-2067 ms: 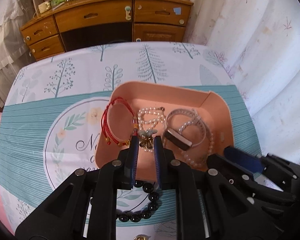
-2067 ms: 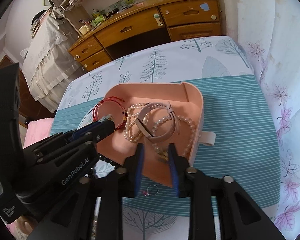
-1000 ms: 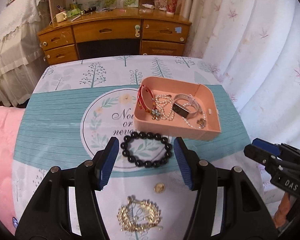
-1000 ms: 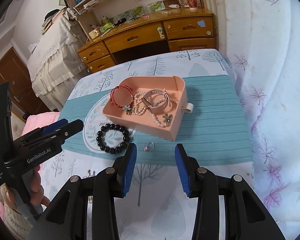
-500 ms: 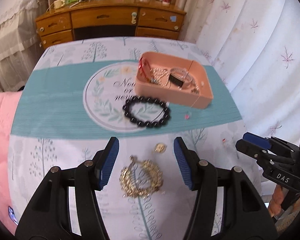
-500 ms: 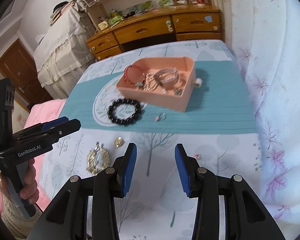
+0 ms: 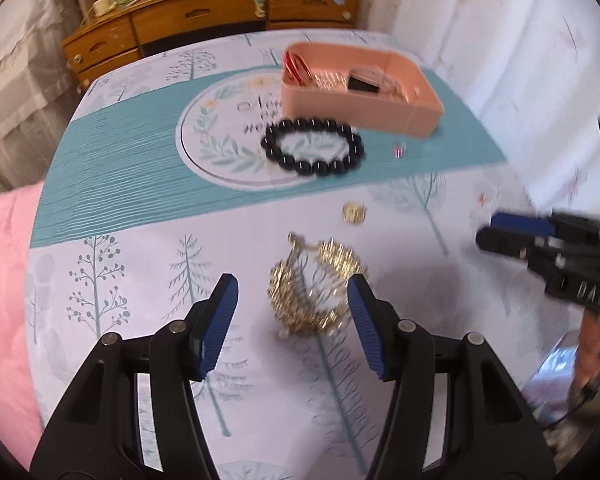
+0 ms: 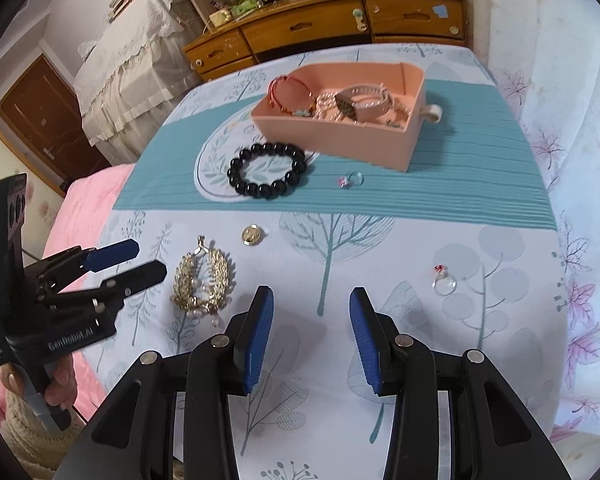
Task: Organize jewelry
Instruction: 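Withdraw both grippers and move the left gripper to the gold leaf brooch, then close the left gripper on the large gold leaf brooch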
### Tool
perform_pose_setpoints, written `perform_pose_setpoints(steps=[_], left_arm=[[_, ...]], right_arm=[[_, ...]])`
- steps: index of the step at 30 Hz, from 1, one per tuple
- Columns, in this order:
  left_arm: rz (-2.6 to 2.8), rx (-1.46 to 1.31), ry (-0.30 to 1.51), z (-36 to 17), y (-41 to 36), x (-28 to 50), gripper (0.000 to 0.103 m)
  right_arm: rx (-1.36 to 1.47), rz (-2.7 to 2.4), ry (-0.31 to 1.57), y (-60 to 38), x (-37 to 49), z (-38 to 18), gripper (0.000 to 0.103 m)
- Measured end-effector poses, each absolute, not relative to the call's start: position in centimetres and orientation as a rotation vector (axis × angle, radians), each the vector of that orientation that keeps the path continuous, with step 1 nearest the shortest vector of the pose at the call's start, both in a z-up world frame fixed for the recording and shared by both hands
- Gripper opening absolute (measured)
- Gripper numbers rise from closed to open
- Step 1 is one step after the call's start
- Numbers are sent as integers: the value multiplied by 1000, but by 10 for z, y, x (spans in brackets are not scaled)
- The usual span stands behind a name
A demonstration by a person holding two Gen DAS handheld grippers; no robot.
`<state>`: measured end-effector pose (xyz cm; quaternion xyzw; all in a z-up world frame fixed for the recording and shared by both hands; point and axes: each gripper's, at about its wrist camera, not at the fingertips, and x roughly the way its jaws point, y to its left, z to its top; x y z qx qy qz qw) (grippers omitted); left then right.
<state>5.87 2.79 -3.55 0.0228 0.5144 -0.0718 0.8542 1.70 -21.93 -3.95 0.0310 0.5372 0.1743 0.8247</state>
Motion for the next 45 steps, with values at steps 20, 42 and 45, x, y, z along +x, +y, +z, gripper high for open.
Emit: perform_pose_setpoints(steps=[20,42,45], left_arm=[[-465,312,1150,-70,-5,56,24],[-536,334,1196,-82,-11,75,13],[-547,346,1202,-82,-12,76,13]], right_arm=[[18,403,1205,-188,27,-69,40],[35,396,1220,-193,32,-78,40],[31,398,1216,-192,31,-78,40]])
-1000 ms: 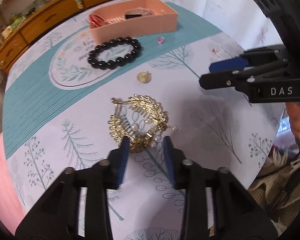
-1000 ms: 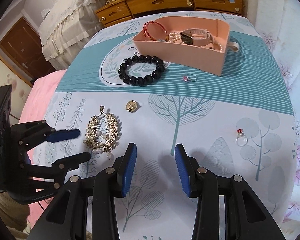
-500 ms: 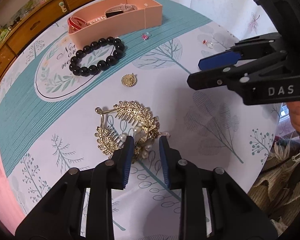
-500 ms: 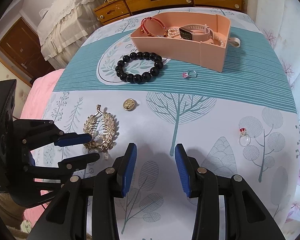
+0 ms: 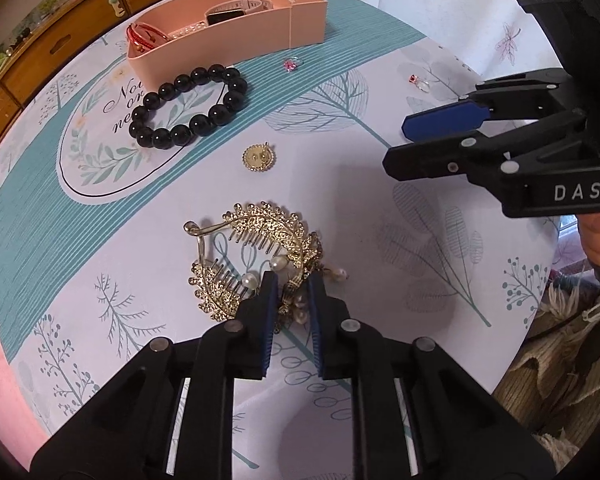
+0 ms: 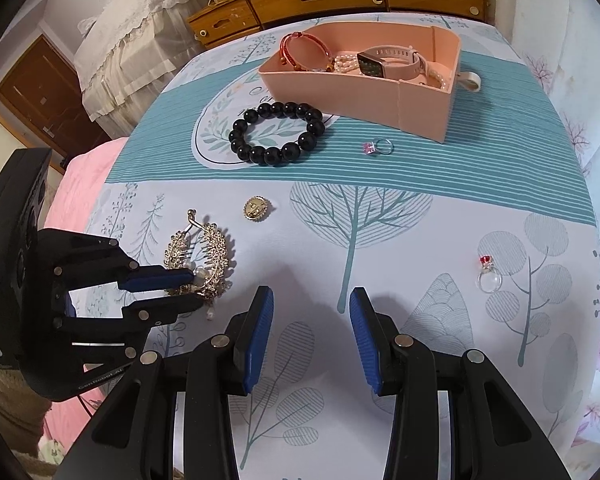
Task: Organize jewelry
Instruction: 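Close the left gripper on the large gold leaf brooch, then grasp the black bead bracelet with the right gripper while the left gripper holds the brooch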
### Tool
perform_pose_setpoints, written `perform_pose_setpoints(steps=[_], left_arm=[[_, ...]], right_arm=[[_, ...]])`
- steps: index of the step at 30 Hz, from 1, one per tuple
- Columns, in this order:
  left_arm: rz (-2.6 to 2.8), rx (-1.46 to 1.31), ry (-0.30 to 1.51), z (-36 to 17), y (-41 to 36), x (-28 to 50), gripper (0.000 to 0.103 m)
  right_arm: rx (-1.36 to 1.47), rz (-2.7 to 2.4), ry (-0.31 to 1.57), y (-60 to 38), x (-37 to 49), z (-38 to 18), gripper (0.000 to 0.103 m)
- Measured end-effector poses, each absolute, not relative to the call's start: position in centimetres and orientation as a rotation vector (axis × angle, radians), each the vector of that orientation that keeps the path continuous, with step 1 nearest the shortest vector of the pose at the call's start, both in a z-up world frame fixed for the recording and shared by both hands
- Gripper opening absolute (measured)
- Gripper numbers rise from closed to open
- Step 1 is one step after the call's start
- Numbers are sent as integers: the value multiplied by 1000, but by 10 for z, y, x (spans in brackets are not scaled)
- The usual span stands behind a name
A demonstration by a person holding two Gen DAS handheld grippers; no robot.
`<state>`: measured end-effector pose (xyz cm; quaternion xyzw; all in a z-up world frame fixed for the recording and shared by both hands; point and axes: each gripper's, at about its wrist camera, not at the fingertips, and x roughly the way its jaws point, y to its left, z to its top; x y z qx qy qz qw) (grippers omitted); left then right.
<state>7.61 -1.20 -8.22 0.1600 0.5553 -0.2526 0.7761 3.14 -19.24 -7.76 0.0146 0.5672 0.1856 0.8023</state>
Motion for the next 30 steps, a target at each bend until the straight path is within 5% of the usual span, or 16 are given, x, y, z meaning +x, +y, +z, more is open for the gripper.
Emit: perform_pose_setpoints(steps=[30], left_arm=[[-172,-183,1085,-18,95,118,6]], right_arm=[[-235,552,1187,-65,165,-76,40]])
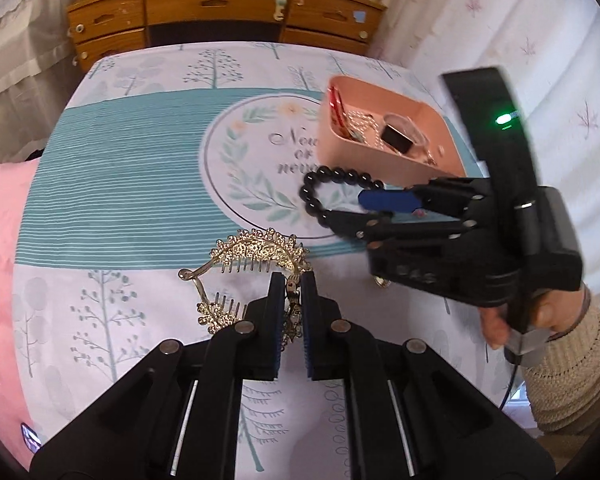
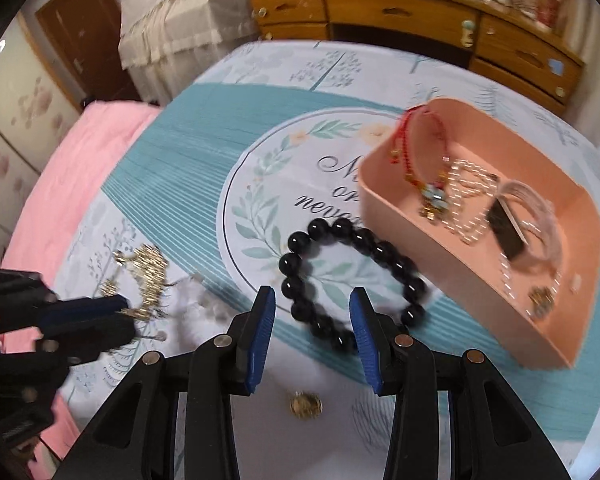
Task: Organize jewelry
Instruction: 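Grasp the black bead bracelet with the right gripper while the left gripper holds the brooch, then carry the gold brooch and black bracelet with both grippers into the pink box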
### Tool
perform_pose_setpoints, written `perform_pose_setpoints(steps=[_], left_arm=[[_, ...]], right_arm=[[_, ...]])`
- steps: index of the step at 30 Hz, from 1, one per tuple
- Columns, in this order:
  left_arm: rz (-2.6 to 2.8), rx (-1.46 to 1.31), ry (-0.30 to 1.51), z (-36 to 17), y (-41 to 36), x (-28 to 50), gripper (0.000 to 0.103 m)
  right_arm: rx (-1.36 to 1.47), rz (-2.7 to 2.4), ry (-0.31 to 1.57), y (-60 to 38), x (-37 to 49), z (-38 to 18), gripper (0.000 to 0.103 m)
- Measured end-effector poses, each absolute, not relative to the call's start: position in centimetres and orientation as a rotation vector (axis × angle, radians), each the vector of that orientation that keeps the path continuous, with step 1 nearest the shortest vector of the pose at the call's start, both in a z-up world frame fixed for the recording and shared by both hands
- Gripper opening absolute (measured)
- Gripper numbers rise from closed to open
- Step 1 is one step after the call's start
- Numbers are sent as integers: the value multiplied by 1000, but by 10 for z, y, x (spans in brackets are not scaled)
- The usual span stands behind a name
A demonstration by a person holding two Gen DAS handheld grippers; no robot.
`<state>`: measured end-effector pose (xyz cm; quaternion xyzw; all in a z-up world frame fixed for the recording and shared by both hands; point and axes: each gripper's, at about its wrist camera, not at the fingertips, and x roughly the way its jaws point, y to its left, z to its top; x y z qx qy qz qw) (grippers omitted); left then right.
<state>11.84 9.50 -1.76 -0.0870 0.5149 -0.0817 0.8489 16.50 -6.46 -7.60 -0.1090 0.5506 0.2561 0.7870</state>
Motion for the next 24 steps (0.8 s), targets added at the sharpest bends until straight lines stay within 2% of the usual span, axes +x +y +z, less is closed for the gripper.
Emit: perform_pose_setpoints(steps=[5,6,8,14,24], left_arm=[[-155,-200,1090,-18,104,120,6],[-153,-200,1090,-18,105,120,6],[-152,-198,1087,-17,104,120,6],[-146,-194,1060,-3,104,122,6],[-147,-159,1012,36,90,131,6]], right_arm=[[-292,555,1228,-43,174,-94,37],[-318,545,1204,-39,173,-95,34],[-350,531,1194,-33,173,-97,15],[-270,541,1190,-39,175,-93,15],[-36,565,1079,-91,171,-22,15]])
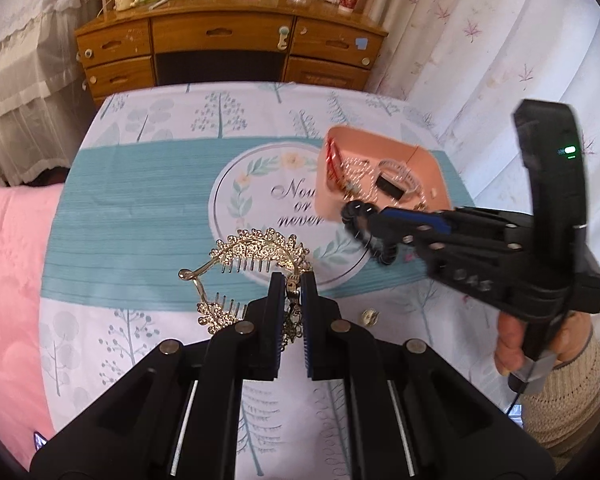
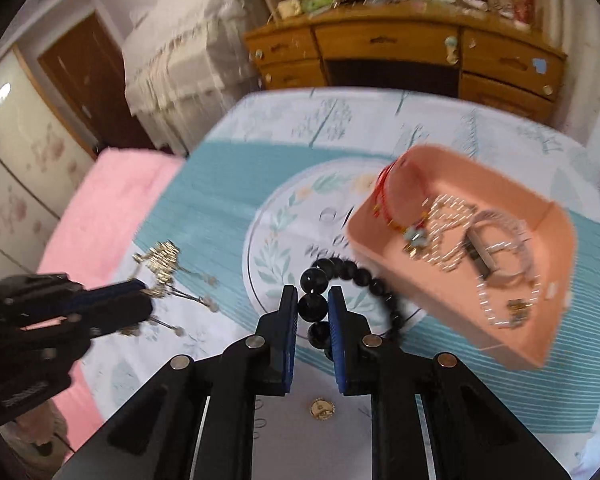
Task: Organize jewelry
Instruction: 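Carry the gold brooch and black bracelet with both grippers into the pink box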
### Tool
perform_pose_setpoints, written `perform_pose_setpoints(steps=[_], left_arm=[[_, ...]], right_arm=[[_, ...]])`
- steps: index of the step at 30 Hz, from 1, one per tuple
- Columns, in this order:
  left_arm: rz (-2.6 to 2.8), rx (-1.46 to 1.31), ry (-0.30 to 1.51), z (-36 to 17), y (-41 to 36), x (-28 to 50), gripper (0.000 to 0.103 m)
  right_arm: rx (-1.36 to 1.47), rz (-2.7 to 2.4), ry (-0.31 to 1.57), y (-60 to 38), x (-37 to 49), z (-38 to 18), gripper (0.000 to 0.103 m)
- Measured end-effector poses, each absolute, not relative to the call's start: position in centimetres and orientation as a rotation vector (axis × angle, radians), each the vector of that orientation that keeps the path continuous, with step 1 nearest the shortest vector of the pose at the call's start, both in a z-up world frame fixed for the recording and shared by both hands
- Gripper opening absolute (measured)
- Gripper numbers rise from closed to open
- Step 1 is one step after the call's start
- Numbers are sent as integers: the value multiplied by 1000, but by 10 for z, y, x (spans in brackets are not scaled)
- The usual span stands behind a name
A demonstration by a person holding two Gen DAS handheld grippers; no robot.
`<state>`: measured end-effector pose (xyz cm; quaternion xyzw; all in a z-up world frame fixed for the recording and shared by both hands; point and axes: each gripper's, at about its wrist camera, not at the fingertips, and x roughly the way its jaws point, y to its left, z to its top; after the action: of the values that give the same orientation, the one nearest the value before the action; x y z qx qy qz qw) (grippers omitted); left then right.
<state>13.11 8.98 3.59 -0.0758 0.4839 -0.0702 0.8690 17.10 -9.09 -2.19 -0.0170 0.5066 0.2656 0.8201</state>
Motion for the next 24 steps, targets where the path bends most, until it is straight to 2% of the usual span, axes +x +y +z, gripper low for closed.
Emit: perform_pose_setpoints(steps=[13,17,24], left_arm=[[-195,-154,914,90,35,195,6],[-235,-185,921,82,16,227,6],[-254,-201,982,38,-20,275,6]], right_arm=[[123,429,874,-180,186,77,15],[125,347,854,-206,202,77,15],[173,225,891,-244,235,39,15]])
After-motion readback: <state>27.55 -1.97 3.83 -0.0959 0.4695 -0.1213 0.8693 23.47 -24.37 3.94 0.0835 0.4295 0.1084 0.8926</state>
